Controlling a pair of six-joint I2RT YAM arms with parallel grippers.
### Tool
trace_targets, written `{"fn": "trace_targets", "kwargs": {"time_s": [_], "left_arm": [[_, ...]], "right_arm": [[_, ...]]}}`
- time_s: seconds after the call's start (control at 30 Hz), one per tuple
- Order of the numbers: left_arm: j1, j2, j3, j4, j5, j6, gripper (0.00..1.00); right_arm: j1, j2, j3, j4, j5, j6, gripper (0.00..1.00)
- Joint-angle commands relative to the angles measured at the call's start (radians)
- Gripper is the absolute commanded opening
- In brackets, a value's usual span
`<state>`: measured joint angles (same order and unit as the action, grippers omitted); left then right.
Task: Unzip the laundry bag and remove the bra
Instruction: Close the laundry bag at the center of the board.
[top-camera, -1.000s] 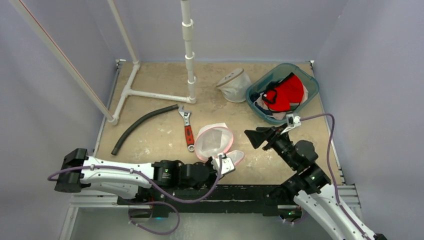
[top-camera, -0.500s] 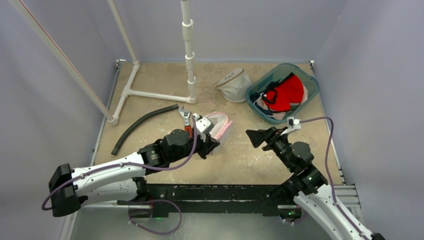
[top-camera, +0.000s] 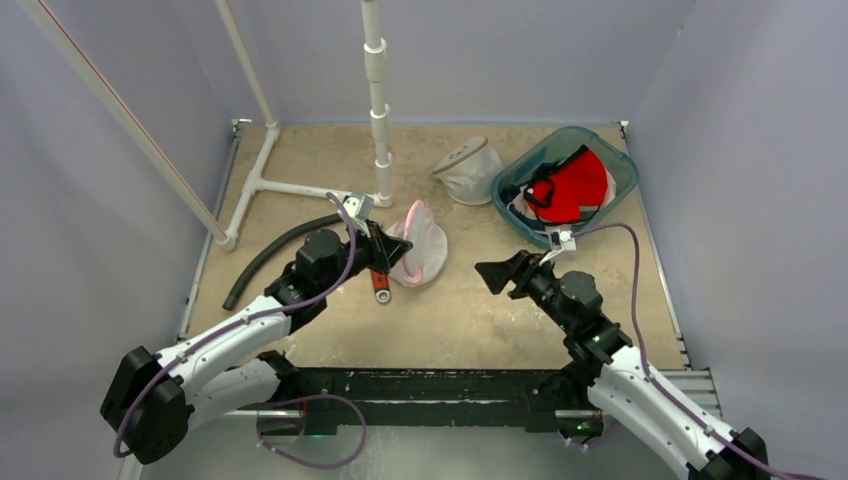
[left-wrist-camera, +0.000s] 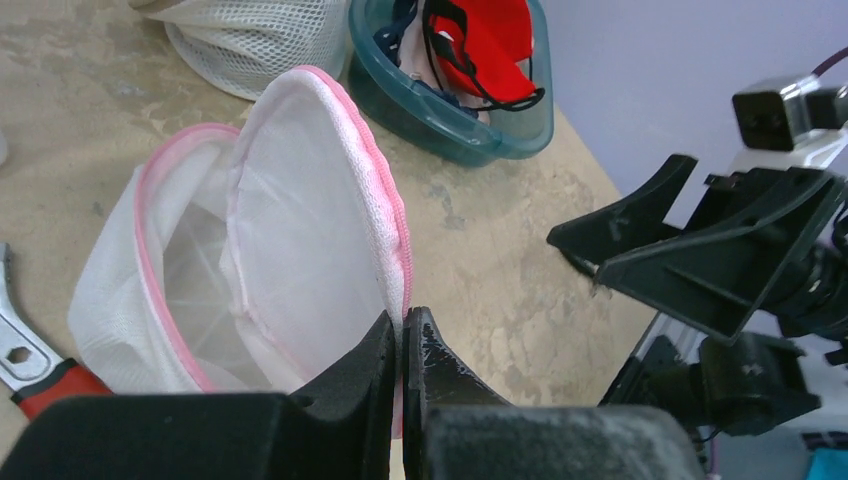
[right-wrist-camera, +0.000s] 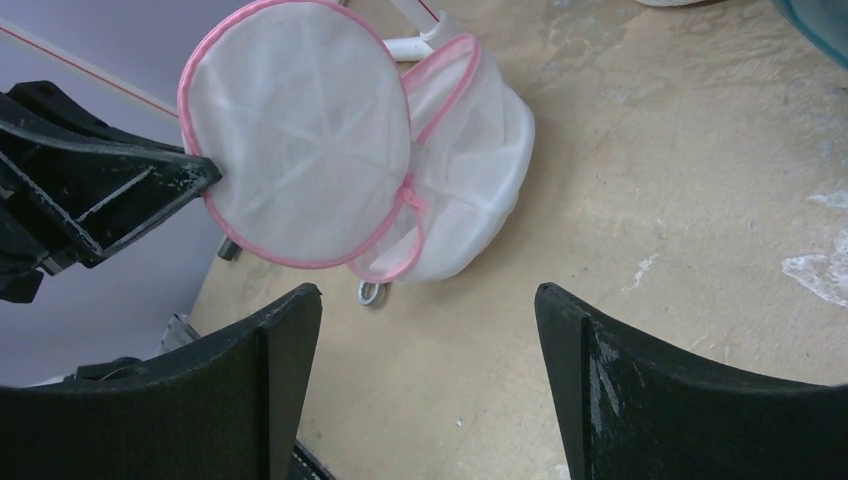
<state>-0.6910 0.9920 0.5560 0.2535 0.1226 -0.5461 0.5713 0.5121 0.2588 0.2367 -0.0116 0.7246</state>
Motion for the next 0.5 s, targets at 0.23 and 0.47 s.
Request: {"fn": "trace_targets", "kwargs": {"time_s": [0.23,0.47], "left_arm": [[0.077,0.010,-0.189,0.446,0.065,-0.316,0.00],[0.102,0.060,-0.289,0.697,0.035,-0.449,0.00]], "right_arm": [[0.004,0.265,0.046,0.310,-0.049,-0.002,0.77],[0.005,0.598,0.161,0.428,-0.085,-0.008,0.65]]}}
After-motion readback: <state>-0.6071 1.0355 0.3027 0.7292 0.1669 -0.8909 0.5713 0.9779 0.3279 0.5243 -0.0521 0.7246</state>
